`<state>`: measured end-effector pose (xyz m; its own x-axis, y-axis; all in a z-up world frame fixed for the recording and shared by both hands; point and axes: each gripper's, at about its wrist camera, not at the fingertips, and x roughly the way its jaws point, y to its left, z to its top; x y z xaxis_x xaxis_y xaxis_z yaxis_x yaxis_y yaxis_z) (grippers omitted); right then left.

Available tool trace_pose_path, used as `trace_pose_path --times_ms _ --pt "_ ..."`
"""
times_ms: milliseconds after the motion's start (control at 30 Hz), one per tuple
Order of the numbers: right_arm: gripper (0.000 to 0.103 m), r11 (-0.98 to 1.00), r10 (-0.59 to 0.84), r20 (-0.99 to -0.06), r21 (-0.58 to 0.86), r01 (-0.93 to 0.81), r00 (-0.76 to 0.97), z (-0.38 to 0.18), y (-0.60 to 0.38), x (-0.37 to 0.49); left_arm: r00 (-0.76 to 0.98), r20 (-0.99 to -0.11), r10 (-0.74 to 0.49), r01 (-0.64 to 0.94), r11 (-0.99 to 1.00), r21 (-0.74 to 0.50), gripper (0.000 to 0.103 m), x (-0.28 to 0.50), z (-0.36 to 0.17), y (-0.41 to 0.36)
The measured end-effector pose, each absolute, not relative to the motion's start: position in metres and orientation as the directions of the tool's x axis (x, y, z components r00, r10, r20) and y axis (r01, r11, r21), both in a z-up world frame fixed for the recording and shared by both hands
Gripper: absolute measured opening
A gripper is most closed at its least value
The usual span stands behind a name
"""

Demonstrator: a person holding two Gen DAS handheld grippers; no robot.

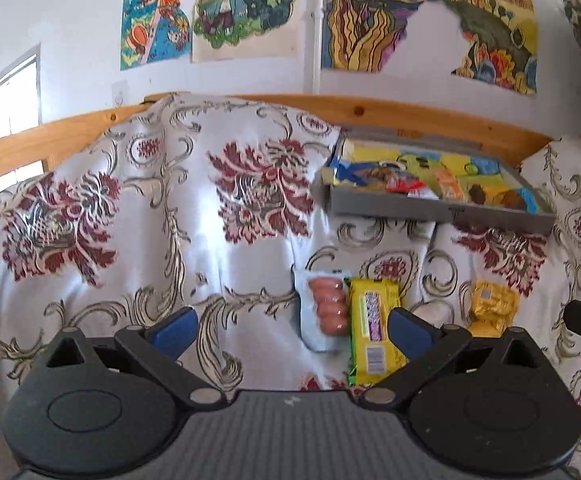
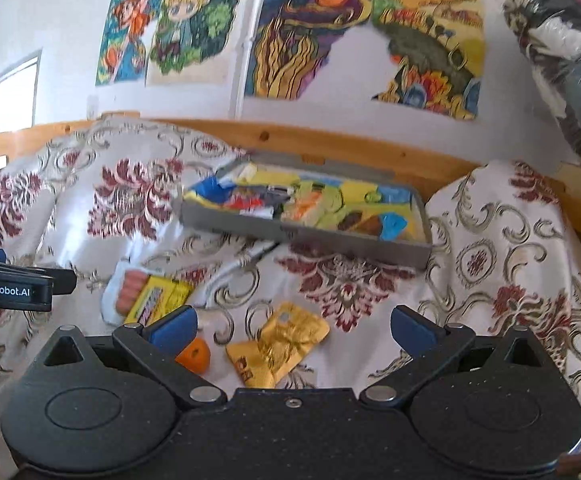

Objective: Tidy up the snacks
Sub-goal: 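Move both tools back over the yellow wafer bar and orange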

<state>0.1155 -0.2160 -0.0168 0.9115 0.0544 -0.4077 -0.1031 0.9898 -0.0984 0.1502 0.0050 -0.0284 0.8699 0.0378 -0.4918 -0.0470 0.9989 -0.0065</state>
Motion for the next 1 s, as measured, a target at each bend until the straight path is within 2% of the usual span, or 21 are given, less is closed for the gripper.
trace_pose_path --times_ms 467,867,1000 --pt "0.102 0.981 0.022 -0.583 -0.145 -0.131 0.812 -0.048 -0.200 0.146 0.804 -0.595 -0.016 -0.040 0.996 -0.080 0.102 0.170 -0.060 0.012" --pt "0.102 0.917 0.028 -0.589 -0.306 -0.256 0.808 -0.072 -0.169 0.166 0.763 -0.639 -0.097 0.024 0.992 -0.122 0.102 0.202 -0.074 0.001" --pt "0.094 0.883 0.068 -0.593 -0.339 -0.325 0.803 -0.082 -0.156 0.169 0.772 -0.622 -0.135 0.071 0.989 -0.127 0.102 0.211 -0.073 -0.005"
